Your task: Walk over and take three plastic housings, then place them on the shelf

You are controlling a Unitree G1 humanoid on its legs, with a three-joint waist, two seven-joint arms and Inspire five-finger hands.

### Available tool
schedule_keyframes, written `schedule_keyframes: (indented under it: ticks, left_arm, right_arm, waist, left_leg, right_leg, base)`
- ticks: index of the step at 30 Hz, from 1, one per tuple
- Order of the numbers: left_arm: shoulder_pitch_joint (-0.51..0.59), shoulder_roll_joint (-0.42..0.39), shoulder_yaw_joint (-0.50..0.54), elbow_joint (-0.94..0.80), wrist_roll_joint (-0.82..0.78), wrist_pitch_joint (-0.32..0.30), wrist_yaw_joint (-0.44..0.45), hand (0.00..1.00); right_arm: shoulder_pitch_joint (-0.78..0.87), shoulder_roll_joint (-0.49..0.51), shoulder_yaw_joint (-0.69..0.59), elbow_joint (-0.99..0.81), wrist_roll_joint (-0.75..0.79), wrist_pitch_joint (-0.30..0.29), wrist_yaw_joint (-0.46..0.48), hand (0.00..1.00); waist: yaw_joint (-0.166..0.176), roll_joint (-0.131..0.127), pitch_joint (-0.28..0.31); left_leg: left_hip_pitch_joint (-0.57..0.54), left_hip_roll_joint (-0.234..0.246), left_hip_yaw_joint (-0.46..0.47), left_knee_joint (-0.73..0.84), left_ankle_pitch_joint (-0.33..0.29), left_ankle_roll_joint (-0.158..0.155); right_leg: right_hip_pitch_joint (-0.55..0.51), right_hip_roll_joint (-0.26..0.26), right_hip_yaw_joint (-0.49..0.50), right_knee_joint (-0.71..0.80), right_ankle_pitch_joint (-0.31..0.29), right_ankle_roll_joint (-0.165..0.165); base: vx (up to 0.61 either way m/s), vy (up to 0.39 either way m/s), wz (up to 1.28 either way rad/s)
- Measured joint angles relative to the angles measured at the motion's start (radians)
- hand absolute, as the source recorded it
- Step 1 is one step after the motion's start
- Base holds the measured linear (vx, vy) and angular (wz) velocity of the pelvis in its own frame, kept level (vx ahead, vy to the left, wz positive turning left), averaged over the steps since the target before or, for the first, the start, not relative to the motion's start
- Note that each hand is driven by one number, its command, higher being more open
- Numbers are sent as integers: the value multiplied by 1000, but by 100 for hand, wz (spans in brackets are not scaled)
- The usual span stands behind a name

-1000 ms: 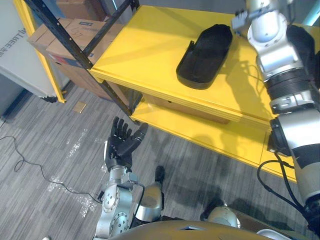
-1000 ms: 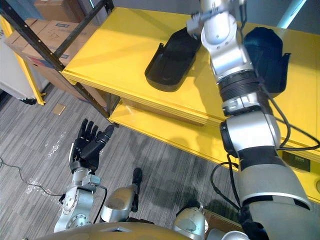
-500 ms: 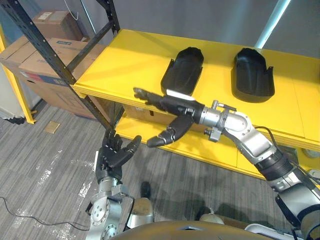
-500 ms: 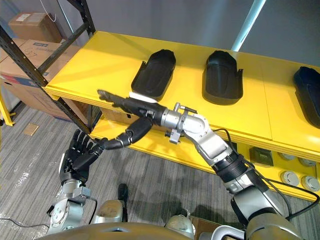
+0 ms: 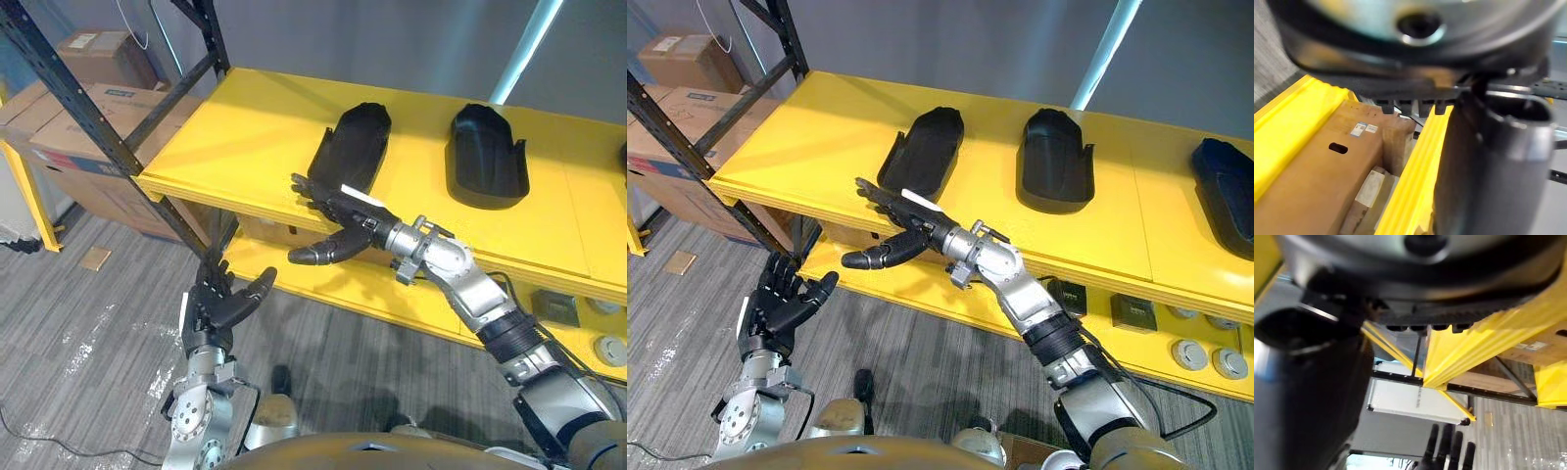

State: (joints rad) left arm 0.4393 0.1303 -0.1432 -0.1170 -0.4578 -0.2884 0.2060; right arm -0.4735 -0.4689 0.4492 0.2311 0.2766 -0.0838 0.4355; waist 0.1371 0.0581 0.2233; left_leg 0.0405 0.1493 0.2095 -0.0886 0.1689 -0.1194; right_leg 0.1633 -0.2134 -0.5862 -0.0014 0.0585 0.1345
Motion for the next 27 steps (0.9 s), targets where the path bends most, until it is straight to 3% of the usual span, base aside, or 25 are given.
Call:
schedule_keyframes:
  ticks: [12,27]
  left_arm:
    - [6,-4,0,-3,0,1,6,100]
    - [11,-18,-4,-5,-1,1,5,100]
  right_arm:
    - [-3,24,2,127,-71,-75,-35,100]
    - [-29,86,-14,207,-117,-99,-232,100]
  waist:
    - [15,9,-9]
    - [23,8,-30]
  left_leg:
    - [-1,1,-20,0,-3,-4]
    - [-13,0,-29,0,8,5]
  right_leg:
    - [13,3,-19,-1,-7,-5]
    - [8,4,-30,-1,-5,-7]
  base:
    - [-19,-2,4]
    - [-1,-2,2]
